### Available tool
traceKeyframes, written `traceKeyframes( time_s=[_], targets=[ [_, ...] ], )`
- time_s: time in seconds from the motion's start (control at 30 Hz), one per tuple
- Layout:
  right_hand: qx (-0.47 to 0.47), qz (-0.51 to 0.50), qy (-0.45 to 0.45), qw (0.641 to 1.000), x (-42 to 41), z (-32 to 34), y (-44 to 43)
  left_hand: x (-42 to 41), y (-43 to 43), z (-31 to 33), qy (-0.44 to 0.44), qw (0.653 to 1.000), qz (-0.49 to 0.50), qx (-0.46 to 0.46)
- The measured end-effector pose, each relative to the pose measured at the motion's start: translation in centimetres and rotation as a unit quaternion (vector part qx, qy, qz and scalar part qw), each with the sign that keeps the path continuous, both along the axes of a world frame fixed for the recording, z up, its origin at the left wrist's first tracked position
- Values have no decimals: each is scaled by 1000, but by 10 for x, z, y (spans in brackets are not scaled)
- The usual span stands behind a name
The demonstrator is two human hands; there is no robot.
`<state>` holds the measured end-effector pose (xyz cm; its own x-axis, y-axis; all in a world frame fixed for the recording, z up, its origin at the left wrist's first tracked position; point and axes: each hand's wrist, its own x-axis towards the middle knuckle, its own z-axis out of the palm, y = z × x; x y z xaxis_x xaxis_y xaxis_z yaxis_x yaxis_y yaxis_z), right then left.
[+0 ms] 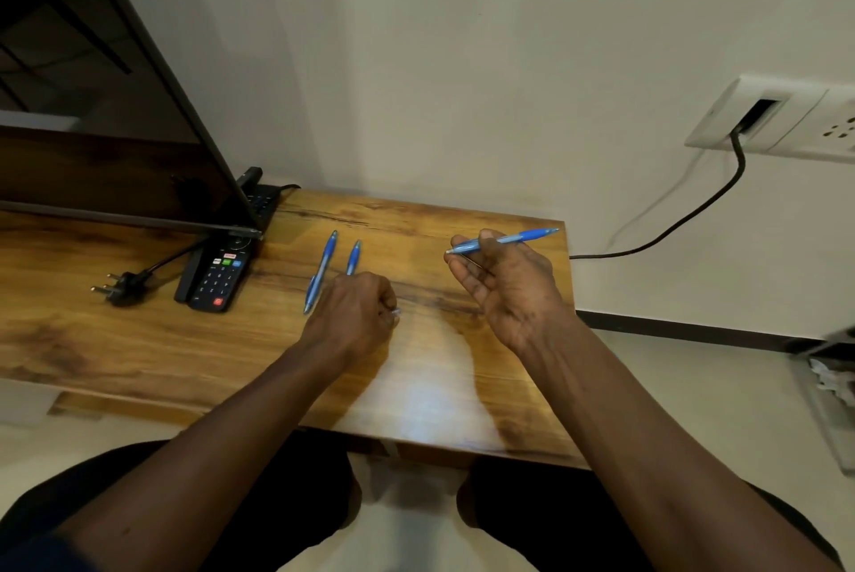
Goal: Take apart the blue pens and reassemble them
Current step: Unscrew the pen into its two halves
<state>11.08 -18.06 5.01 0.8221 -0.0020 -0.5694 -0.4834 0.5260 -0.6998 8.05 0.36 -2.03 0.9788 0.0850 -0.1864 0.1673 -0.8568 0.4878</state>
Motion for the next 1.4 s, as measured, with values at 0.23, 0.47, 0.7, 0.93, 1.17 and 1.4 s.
traceKeyframes(
  time_s=[0.23,0.47,0.7,0.93,1.17,1.4],
  targets=[
    [-4,10,1,1000,0,0,0,3,6,19,-38,998,5,-46],
    [-14,26,7,1000,-2,-1,6,3,-14,44,-71,937,62,-338],
    [-38,38,-2,999,0,0,12,6,-19,44,-98,925,57,-362],
    [-26,29,-8,999,0,3,14,6,-17,46,-89,895,92,-427],
    [-14,24,-6,1000,-1,2,15,4,-13,45,-33,846,108,-520],
    [13,11,7,1000,0,2,13,4,-16,48,22,779,155,-608]
  ],
)
